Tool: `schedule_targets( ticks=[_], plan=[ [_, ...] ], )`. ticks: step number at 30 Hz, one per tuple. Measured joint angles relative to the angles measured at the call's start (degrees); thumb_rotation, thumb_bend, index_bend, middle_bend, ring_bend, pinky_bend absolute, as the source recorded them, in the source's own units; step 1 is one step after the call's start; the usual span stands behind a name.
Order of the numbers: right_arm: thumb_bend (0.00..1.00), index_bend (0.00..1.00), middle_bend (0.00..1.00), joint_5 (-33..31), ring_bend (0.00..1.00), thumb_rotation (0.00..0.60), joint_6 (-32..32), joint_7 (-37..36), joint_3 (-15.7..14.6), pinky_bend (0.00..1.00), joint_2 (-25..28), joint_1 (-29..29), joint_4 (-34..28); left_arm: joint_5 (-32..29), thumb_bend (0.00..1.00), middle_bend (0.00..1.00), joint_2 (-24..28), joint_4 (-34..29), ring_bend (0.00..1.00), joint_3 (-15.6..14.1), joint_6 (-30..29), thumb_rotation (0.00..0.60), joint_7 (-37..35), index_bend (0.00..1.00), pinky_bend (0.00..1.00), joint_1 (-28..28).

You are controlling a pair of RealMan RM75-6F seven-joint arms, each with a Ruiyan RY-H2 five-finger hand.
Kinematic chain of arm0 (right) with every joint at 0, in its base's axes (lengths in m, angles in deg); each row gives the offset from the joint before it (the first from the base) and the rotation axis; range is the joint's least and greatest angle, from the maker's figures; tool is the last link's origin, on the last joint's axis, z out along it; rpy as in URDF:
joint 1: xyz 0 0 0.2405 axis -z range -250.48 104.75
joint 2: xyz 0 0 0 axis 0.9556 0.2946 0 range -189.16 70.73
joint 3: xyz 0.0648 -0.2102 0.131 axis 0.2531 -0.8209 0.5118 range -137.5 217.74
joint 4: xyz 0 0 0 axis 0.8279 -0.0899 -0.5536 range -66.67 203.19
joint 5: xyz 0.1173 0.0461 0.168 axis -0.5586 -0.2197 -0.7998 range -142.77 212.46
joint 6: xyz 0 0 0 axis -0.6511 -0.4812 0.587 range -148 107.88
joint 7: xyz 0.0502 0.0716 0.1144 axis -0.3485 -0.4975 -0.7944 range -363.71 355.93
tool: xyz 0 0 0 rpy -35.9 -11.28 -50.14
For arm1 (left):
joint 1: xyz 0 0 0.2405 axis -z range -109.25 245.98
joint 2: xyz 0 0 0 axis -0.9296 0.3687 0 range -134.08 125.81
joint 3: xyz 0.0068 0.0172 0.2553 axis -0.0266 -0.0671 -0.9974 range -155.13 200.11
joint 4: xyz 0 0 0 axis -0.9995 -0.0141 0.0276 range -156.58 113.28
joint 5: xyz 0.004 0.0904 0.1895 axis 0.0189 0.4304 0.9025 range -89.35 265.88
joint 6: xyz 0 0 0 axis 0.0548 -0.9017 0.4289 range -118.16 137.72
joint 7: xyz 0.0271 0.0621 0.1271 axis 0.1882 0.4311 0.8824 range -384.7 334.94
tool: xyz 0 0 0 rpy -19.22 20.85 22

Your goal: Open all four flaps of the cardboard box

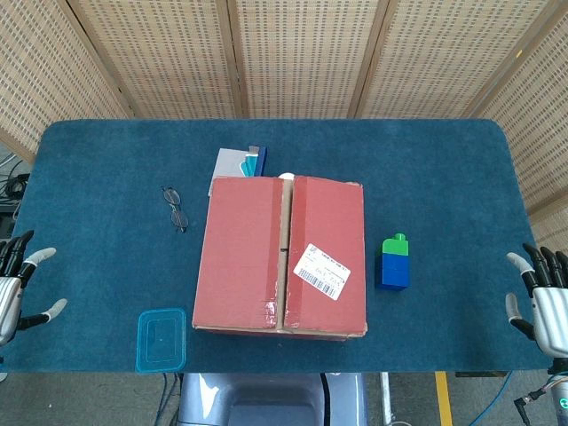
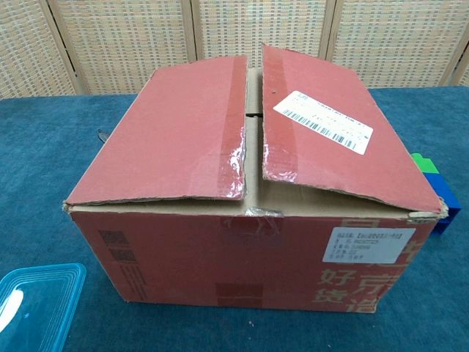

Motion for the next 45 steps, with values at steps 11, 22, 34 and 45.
schedule_targets(
  ticks=[11,22,34,45],
  plan=[
    [0.54,0.17,0.09,0.2,0.00,0.600,-0.1,-0.9,0.0,0.00,0.1,0.1,0.6,0.4,0.21,0.00,0.2,-0.4,0.00,0.0,-0.3,0.558,0.4,0.22,0.00,-0.1],
    [0.54,0.17,0.09,0.8,0.00,0.600,-0.5,-2.2,0.0,0.00,0.5,0.2,0.2,0.2,0.21,0.00,0.5,-0.8,0.00,0.0,0.1,0.559,0.4,0.22,0.00,-0.1],
    [0.58,0.17,0.09,3.3,0.00,0.600,2.0,-7.3,0.3,0.00,2.8,-1.9,-1.0,-1.4,0.21,0.00,1.1,-1.8,0.00,-0.2,1.7,0.557,2.5,0.22,0.00,0.2],
    [0.81,0.17,0.15,7.5,0.00,0.600,9.7,-18.4,2.6,0.00,5.8,-9.7,-2.7,-3.0,0.21,0.00,1.0,-2.1,0.00,-0.1,4.0,0.560,4.2,0.22,0.00,1.3]
  ],
)
